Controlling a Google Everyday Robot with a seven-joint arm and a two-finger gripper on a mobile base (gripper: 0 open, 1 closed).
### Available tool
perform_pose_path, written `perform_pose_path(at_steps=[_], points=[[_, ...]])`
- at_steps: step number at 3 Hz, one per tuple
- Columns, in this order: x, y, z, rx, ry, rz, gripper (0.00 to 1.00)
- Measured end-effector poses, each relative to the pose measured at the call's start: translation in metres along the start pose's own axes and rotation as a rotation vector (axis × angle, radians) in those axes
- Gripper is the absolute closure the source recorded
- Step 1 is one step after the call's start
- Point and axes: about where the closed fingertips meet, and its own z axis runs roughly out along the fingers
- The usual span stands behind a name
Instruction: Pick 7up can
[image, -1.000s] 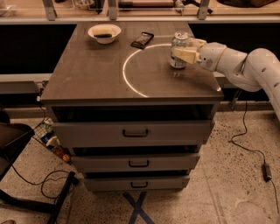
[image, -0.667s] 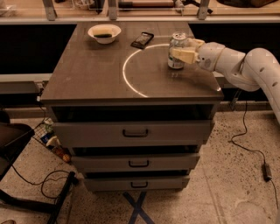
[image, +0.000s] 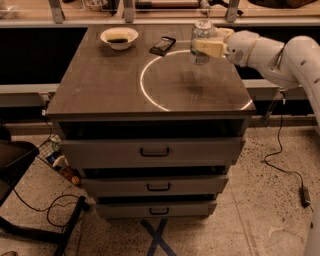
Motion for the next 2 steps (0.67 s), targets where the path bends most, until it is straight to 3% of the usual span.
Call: perform_pose_path(at_steps=[2], points=[[-0.090,0.003,0.004,-0.002,-0.002,-0.086,1.00]])
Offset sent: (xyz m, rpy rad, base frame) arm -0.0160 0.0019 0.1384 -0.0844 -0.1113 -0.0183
